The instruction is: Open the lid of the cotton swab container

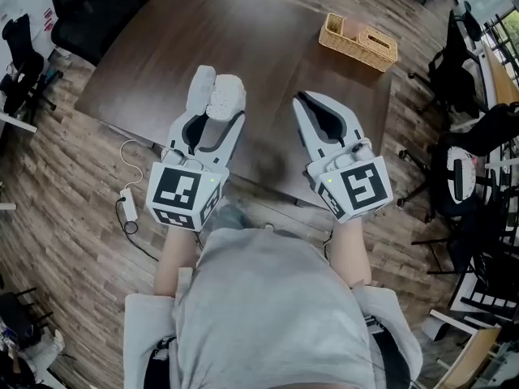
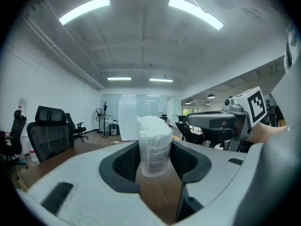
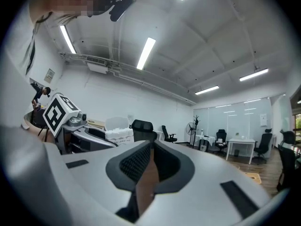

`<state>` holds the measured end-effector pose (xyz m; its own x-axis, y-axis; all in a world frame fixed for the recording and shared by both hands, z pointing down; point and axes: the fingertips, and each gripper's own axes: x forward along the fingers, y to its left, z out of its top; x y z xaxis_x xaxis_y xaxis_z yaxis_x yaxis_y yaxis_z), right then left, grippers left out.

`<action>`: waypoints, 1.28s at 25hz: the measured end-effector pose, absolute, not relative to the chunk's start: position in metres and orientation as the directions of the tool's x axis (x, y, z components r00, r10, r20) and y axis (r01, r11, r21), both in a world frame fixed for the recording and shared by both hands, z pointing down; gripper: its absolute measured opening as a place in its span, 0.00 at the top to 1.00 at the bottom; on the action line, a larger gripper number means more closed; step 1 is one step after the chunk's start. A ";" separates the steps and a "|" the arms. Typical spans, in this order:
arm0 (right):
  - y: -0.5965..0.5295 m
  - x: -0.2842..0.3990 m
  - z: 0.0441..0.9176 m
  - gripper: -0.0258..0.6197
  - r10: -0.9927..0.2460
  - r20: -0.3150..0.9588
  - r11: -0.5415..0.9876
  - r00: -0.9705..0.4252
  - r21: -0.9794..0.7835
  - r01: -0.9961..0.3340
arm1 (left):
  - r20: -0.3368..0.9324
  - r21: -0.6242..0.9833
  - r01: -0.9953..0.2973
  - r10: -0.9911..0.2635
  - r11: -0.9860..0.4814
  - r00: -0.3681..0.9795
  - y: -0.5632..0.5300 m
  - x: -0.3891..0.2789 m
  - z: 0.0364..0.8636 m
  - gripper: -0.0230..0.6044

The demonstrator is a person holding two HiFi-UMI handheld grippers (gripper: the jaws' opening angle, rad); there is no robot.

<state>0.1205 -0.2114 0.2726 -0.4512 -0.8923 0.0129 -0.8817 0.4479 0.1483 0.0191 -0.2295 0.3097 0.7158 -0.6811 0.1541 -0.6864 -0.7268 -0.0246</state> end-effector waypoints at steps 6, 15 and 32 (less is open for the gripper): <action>-0.195 0.140 0.273 0.92 -0.917 0.002 0.396 -0.399 0.137 -0.908 | 0.131 -0.002 -0.698 -0.693 -0.716 0.709 -0.222 0.020 0.305 0.66; -0.172 0.163 0.274 0.92 -0.940 0.000 0.338 -0.342 0.139 -0.931 | 0.106 0.017 -0.723 -0.718 -0.691 0.688 -0.210 0.021 0.300 0.66; -0.130 0.177 0.278 0.92 -0.947 -0.013 0.316 -0.320 0.133 -0.939 | 0.082 0.021 -0.781 -0.777 -0.625 0.624 -0.181 0.008 0.298 0.66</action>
